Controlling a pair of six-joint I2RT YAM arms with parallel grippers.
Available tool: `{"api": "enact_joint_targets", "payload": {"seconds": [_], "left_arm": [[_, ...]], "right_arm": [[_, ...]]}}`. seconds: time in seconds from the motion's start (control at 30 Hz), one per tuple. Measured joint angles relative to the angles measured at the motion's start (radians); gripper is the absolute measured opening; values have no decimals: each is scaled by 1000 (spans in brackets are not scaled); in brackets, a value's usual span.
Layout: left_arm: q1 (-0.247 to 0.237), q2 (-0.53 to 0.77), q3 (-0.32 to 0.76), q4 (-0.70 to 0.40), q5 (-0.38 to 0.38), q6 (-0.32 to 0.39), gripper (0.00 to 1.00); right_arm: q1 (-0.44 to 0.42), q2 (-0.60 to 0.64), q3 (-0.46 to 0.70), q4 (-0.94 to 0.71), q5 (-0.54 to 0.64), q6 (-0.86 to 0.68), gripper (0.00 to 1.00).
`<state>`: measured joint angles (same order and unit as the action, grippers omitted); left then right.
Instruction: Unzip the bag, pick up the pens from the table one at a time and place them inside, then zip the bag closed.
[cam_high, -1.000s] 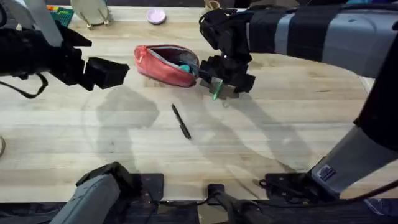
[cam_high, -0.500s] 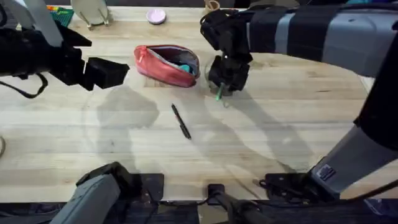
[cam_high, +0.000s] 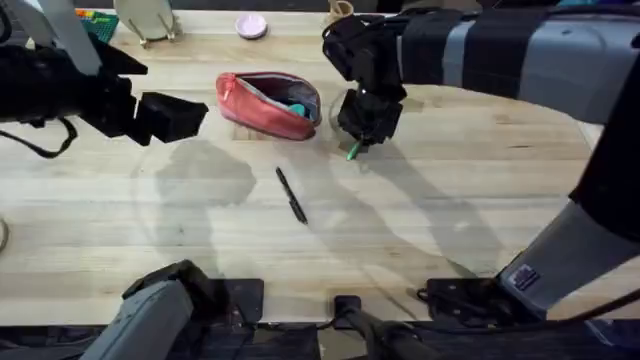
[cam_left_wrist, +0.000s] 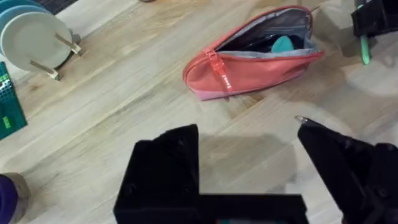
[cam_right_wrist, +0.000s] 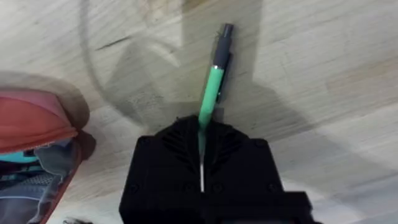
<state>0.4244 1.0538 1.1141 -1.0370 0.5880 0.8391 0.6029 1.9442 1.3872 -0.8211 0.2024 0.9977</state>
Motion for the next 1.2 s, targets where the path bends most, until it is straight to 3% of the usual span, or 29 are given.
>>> {"api": "enact_joint_targets", "payload": {"seconds": [0.47,0.8,1.2], "left_arm": [[0,0,0,0,0,0,993],[0,0,0,0,0,0,994],[0,0,0,0,0,0,993]], "right_arm": [[4,-8,62,-11,16,-212,32],[4,-162,138,109,41,-638,32],[35,-170,139,252,43,-1105,31]]}}
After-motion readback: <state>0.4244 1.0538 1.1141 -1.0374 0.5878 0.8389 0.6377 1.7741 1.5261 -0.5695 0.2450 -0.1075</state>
